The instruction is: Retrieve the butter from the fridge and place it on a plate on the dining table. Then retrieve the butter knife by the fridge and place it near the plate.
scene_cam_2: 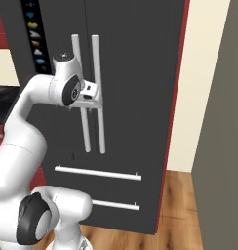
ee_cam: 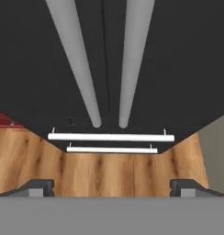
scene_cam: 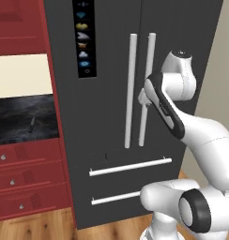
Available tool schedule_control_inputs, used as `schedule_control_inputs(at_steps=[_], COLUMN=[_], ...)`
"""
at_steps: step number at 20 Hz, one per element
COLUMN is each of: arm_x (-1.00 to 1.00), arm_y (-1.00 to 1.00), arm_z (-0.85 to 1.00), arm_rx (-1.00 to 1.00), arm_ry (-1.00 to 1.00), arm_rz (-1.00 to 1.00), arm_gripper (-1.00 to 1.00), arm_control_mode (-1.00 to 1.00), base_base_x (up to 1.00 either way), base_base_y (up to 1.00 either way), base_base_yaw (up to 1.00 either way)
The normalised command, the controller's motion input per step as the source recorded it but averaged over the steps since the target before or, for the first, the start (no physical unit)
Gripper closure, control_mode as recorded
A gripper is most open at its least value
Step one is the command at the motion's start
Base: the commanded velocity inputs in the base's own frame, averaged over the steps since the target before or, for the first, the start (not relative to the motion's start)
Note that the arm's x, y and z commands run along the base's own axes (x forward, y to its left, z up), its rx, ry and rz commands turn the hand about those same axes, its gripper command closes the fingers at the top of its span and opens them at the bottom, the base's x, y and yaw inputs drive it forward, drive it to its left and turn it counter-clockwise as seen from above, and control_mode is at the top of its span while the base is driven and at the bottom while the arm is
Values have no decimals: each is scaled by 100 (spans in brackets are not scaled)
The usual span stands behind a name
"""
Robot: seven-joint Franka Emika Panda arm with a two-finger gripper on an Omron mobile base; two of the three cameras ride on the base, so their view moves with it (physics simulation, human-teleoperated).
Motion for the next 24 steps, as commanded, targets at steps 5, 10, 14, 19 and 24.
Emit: schedule_control_inputs(at_steps=[5,10,14,19,24], arm_x=[18,0,0,10,26], arm_y=[-9,-8,-7,-2,-2], arm_z=[0,3,0,0,0], arm_rx=[-7,-2,0,0,1], arm_ry=[-31,-26,-17,-1,0], arm_rz=[0,0,0,0,0], arm_gripper=[-100,-100,-100,-100,-100], arm_control_mode=[-100,-100,-100,-100,-100], base_base_x=[0,0,0,0,0], base_base_y=[0,0,0,0,0], base_base_yaw=[0,0,0,0,0])
